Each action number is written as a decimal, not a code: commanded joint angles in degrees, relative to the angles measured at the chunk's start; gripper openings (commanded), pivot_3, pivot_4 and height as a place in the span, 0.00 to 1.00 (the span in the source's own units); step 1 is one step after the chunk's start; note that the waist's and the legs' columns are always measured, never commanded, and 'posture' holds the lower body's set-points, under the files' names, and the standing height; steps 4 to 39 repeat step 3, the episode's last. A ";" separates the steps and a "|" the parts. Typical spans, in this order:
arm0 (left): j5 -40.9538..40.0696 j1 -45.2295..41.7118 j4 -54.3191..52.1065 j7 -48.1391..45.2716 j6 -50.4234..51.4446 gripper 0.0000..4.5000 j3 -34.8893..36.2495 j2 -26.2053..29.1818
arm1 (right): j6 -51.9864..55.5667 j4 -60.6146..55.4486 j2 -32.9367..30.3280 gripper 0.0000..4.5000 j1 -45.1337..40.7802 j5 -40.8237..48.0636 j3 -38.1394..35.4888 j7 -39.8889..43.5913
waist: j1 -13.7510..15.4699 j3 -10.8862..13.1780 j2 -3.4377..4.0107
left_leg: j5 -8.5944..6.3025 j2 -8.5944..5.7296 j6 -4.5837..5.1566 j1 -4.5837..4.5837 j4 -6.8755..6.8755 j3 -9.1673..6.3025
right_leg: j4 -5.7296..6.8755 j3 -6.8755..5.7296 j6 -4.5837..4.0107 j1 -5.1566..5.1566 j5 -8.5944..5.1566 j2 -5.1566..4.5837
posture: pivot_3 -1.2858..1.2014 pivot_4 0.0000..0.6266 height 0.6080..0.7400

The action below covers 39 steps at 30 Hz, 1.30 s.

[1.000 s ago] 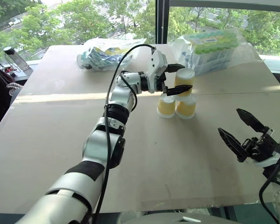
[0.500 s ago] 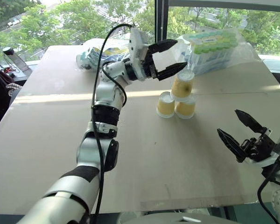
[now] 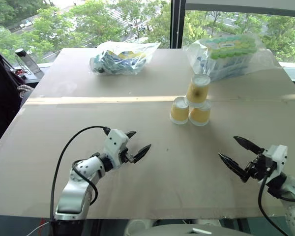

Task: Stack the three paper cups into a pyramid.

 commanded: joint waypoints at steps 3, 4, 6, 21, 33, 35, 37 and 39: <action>0.79 3.71 -2.76 4.96 -2.38 0.97 0.27 -1.32 | 0.32 4.67 -2.40 1.00 -2.95 -4.42 1.16 -0.85 | 0.00 0.00 0.01 | 0.00 0.00 0.01 0.04 0.07 0.01 | 0.00 0.00 0.01 0.04 0.04 0.02 | 0.52 0.24 1.00; 0.79 3.71 -2.76 4.96 -2.38 0.97 0.27 -1.32 | 0.32 4.67 -2.40 1.00 -2.95 -4.42 1.16 -0.85 | 0.00 0.00 0.01 | 0.00 0.00 0.01 0.04 0.07 0.01 | 0.00 0.00 0.01 0.04 0.04 0.02 | 0.52 0.24 1.00; 0.79 3.71 -2.76 4.96 -2.38 0.97 0.27 -1.32 | 0.32 4.67 -2.40 1.00 -2.95 -4.42 1.16 -0.85 | 0.00 0.00 0.01 | 0.00 0.00 0.01 0.04 0.07 0.01 | 0.00 0.00 0.01 0.04 0.04 0.02 | 0.52 0.24 1.00; 0.79 3.71 -2.76 4.96 -2.38 0.97 0.27 -1.32 | 0.32 4.67 -2.40 1.00 -2.95 -4.42 1.16 -0.85 | 0.00 0.00 0.01 | 0.00 0.00 0.01 0.04 0.07 0.01 | 0.00 0.00 0.01 0.04 0.04 0.02 | 0.52 0.24 1.00; 0.79 3.71 -2.76 4.96 -2.38 0.97 0.27 -1.32 | 0.32 4.67 -2.40 1.00 -2.95 -4.42 1.16 -0.85 | 0.00 0.00 0.01 | 0.00 0.00 0.01 0.04 0.07 0.01 | 0.00 0.00 0.01 0.04 0.04 0.02 | 0.52 0.24 1.00; 0.79 3.71 -2.76 4.96 -2.38 0.97 0.27 -1.32 | 0.32 4.67 -2.40 1.00 -2.95 -4.42 1.16 -0.85 | 0.00 0.00 0.01 | 0.00 0.00 0.01 0.04 0.07 0.01 | 0.00 0.00 0.01 0.04 0.04 0.02 | 0.52 0.24 1.00; 0.79 3.71 -2.76 4.96 -2.38 0.97 0.27 -1.32 | 0.32 4.67 -2.40 1.00 -2.95 -4.42 1.16 -0.85 | 0.00 0.00 0.01 | 0.00 0.00 0.01 0.04 0.07 0.01 | 0.00 0.00 0.01 0.04 0.04 0.02 | 0.52 0.24 1.00; 0.79 3.71 -2.76 4.96 -2.38 0.97 0.27 -1.32 | 0.32 4.67 -2.40 1.00 -2.95 -4.42 1.16 -0.85 | 0.00 0.00 0.01 | 0.00 0.00 0.01 0.04 0.07 0.01 | 0.00 0.00 0.01 0.04 0.04 0.02 | 0.52 0.24 1.00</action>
